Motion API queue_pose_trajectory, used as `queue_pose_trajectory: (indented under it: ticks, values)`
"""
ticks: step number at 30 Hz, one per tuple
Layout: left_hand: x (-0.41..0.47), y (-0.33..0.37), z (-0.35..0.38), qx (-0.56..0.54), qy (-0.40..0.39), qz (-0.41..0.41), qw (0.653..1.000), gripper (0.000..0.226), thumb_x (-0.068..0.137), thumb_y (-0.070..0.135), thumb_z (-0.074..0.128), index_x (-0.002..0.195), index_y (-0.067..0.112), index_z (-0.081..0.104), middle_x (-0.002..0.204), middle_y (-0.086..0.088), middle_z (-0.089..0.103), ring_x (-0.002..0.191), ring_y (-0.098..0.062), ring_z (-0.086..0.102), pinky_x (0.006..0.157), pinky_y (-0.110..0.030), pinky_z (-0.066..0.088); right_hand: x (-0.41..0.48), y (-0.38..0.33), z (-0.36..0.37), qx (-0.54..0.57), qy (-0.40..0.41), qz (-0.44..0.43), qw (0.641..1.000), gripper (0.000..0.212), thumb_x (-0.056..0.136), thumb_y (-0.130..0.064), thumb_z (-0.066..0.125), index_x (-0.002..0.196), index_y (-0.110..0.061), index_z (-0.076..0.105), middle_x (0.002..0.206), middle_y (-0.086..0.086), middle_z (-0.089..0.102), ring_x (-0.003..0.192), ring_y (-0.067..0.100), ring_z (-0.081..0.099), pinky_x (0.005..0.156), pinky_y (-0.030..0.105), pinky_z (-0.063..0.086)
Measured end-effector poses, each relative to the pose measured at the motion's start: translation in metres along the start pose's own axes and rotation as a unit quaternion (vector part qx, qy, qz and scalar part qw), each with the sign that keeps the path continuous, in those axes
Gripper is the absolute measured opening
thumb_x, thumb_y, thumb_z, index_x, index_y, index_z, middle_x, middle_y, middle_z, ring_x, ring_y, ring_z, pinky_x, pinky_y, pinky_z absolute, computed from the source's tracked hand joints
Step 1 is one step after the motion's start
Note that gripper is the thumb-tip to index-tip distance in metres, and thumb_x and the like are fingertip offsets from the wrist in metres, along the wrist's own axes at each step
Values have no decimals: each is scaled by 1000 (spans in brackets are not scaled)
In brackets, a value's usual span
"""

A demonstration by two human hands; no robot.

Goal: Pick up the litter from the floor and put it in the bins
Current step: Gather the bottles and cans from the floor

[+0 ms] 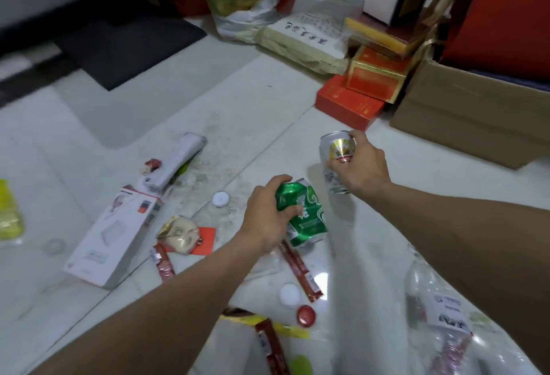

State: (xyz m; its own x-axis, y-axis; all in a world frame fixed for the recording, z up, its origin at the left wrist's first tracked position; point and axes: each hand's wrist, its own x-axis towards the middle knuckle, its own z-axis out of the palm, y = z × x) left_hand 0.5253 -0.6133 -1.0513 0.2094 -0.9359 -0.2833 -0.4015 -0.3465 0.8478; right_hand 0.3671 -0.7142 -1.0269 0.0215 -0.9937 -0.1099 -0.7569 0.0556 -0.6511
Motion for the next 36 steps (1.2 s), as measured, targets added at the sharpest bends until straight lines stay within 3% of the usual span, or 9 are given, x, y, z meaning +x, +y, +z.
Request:
queue_pose_trajectory:
  ticks: [5,8,11,15,20,26,29,31,36]
  values:
    - [-18,-9,-94,32,84,16,996,57,82,12,74,130,30,51,120,-5,54,106,-19,57,97,-35,49,-14,-82,46,39,-22,-76,996,59,79,-27,73,131,-19,47,113,14,63,103,35,58,89,45,50]
    - [-39,-19,-153,57,138,19,989,58,83,12,74,132,29,49,121,-4,53,107,-19,55,97,-29,48,-29,-136,73,52,-44,-128,989,58,81,-27,73,132,-19,47,114,14,63,104,34,57,89,39,49]
    - [-63,-25,-217,76,202,0,976,56,84,13,72,132,29,49,119,-8,51,106,-24,54,81,-17,48,-52,-194,100,80,-63,-175,979,57,81,-27,73,131,-20,48,114,12,63,104,32,56,87,36,47]
    - [-97,-26,-304,94,292,-12,952,57,80,16,75,130,29,50,121,-10,56,108,-28,56,97,-37,47,-94,-272,132,123,-82,-229,962,56,80,-32,74,130,-23,50,108,7,62,92,22,49,80,27,41]
    - [-161,-42,-394,108,366,-20,924,57,81,17,74,131,30,49,121,-8,56,108,-27,55,96,-40,48,-154,-357,164,144,-124,-294,937,51,79,-32,75,125,-23,54,101,5,62,90,22,53,77,25,41]
    - [-247,-79,-472,109,427,-34,897,54,81,16,74,127,32,50,117,-6,57,105,-25,57,71,-17,52,-233,-442,193,157,-166,-338,913,56,75,-33,77,125,-21,57,108,9,65,98,28,58,87,32,46]
    - [-295,-91,-502,105,461,-54,880,53,81,16,74,125,34,50,117,-5,58,106,-24,56,91,-35,50,-279,-481,207,156,-196,-353,901,63,76,-35,78,132,-19,54,117,11,63,106,28,55,90,29,42]
    - [-329,-97,-518,97,485,-69,867,53,80,17,74,124,34,50,117,-5,58,106,-24,57,96,-41,49,-312,-504,217,165,-224,-369,887,57,76,-33,78,126,-18,57,106,9,62,96,24,53,86,28,42]
    - [-416,-110,-549,118,535,-121,827,54,79,17,75,125,32,51,117,-4,60,105,-22,57,95,-36,47,-393,-550,244,199,-295,-395,847,50,72,-33,81,118,-24,62,99,3,65,93,21,60,80,25,45]
